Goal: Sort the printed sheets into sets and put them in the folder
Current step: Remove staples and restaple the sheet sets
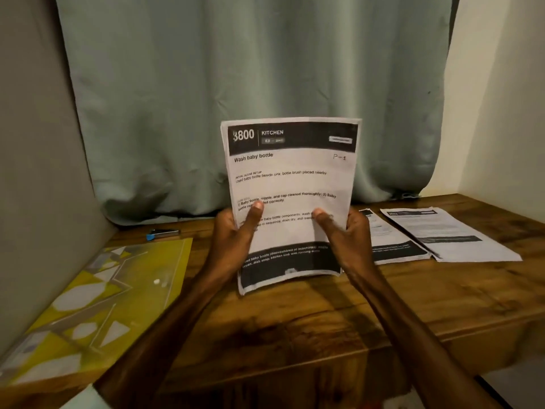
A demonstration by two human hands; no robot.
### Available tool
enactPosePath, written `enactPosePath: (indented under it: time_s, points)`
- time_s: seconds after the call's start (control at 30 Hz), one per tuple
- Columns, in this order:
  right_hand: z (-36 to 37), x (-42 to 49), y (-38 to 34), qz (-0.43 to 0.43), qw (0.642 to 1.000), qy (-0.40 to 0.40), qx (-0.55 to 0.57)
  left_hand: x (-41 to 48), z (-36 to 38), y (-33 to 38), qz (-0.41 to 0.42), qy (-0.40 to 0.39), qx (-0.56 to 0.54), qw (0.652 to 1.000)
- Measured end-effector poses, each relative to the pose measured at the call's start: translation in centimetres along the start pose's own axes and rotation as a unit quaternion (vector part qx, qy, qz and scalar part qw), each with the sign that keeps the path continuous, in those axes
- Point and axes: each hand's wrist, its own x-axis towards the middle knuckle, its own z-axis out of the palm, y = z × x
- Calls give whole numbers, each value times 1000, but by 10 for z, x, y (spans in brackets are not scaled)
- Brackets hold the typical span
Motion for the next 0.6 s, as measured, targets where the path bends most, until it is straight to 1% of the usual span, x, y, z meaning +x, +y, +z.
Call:
enactPosePath:
  time_s: [0.07, 0.17, 0.2, 0.37, 0.5, 0.6]
  points:
    - [-2, -12, 17, 20, 1000, 10, -7, -13, 2, -19, -18, 15, 11, 1000]
    - [-2, -35, 43, 74, 997, 13, 20, -34, 6, -47, -88, 21, 12, 996]
    - [-3, -38, 47, 85, 996, 12, 29, -37, 7, -51, -100, 25, 10, 995]
    - [-4, -31, 38, 60, 997, 7, 45, -30, 3, -41, -73, 24, 24, 997]
    - [-5, -38, 55, 70, 997, 0, 24, -43, 3, -55, -97, 24, 19, 995]
    - [-5, -38, 61, 63, 998, 1, 21, -42, 3, -55, -99, 27, 16, 995]
